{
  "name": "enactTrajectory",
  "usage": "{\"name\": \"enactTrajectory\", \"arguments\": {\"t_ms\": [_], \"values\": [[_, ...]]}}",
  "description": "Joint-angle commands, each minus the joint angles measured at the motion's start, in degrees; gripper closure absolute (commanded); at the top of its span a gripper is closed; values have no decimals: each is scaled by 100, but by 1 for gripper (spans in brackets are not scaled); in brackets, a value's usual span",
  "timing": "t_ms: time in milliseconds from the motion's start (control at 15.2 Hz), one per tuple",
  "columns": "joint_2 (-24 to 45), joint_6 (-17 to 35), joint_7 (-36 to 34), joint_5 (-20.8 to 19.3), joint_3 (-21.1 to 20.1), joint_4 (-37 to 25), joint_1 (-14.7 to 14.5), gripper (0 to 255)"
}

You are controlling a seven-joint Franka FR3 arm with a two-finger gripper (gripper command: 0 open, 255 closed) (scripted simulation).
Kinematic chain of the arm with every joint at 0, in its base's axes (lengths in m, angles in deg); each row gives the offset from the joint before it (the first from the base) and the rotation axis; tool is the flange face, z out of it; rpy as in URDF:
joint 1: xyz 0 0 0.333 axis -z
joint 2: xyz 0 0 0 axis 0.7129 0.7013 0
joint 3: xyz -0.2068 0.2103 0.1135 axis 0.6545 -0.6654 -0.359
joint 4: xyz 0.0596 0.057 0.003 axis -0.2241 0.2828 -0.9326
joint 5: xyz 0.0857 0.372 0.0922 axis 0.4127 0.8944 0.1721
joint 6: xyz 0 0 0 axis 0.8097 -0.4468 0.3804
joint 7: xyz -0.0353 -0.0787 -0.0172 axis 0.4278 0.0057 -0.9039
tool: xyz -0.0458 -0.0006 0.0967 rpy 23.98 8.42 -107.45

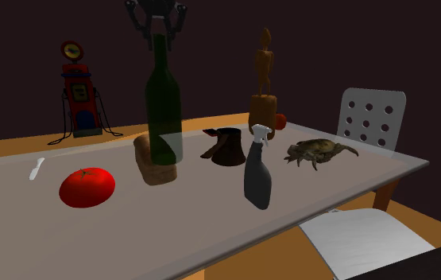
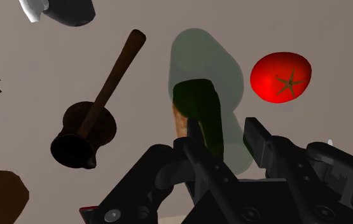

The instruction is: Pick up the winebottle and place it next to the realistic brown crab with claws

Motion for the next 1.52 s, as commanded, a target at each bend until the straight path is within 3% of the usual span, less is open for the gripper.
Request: {"name": "enactTrajectory", "arguments": {"t_ms": [0, 132, 330, 660, 1452], "values": [[128, -255, 17, -52, 12, -385, -93, 255], [212, -396, 30, -85, 23, -614, -153, 255], [-536, 61, 320, 235, -7, 551, 459, 255], [-1428, 510, 956, 684, 104, 1788, 1208, 255], [-2678, 954, 2697, 1364, 797, 3319, 2352, 255]]}}
